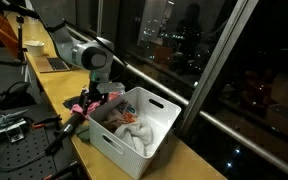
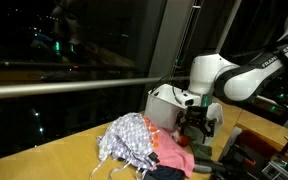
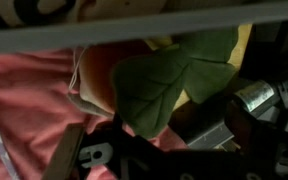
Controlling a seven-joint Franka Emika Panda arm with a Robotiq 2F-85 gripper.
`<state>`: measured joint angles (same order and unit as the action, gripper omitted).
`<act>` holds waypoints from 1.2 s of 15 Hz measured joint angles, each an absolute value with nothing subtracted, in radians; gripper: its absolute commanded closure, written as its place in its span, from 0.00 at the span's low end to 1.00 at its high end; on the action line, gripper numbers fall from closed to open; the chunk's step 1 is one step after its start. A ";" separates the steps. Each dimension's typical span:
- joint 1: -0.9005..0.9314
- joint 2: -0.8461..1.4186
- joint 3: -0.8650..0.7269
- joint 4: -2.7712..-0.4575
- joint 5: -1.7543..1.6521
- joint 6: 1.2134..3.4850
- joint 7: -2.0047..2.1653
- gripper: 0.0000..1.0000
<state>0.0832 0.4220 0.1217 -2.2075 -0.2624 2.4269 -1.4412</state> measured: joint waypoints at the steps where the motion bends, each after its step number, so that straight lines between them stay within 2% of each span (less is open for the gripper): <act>1: 0.077 0.422 0.114 -2.214 -0.277 2.433 -1.441 0.00; 6: 0.051 0.422 0.089 -2.227 -0.319 2.459 -1.442 0.00; 9: 0.042 0.422 0.085 -2.227 -0.319 2.468 -1.442 0.20; 14: 0.037 0.422 0.085 -2.230 -0.317 2.494 -1.423 0.00; 18: 0.037 0.422 0.085 -2.233 -0.314 2.506 -1.399 0.05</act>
<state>0.0371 0.4219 0.0853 -2.2331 -0.3140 2.5064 -1.3990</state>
